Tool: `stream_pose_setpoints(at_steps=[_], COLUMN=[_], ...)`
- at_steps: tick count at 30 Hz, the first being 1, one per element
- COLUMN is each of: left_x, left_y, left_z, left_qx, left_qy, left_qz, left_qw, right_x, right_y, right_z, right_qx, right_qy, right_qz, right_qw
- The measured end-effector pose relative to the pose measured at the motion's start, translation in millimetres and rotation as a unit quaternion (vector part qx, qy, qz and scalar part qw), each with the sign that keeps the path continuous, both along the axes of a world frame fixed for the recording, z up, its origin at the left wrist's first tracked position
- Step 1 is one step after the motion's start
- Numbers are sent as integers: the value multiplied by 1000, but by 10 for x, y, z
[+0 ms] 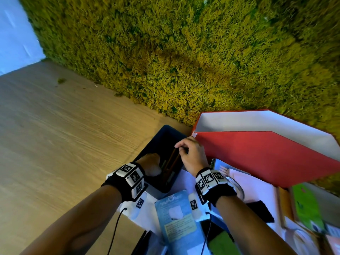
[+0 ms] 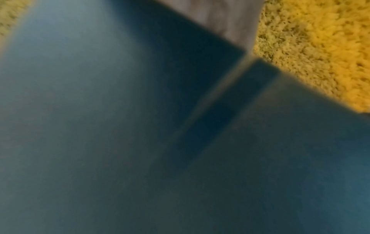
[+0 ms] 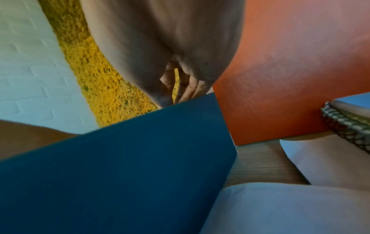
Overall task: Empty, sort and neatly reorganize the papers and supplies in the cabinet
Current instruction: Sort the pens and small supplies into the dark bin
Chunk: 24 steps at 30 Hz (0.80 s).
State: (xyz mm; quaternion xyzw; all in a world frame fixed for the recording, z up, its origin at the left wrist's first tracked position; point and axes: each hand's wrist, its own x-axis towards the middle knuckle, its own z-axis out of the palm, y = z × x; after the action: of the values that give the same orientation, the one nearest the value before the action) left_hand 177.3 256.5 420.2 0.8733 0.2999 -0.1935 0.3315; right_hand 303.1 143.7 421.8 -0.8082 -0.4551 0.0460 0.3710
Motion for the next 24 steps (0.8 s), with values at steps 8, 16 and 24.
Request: stream_pose_setpoints(at_steps=[8,16,24], left_x=[111,118,104], left_y=[-40,21,4], left_z=[27,83,63], left_qx=[30,-132,-247], left_qy=[-148,-334,-388], left_qz=[59,146,188], left_qw=[987,922,868], right_x=[-87,-107,-168], right_y=[88,115,159], right_z=[-3,238,301], right_qx=[-84,-143,-143], right_qy=[-10,-21,-5], right_qz=[-23,-131,-178], right_qw=[996,981,973])
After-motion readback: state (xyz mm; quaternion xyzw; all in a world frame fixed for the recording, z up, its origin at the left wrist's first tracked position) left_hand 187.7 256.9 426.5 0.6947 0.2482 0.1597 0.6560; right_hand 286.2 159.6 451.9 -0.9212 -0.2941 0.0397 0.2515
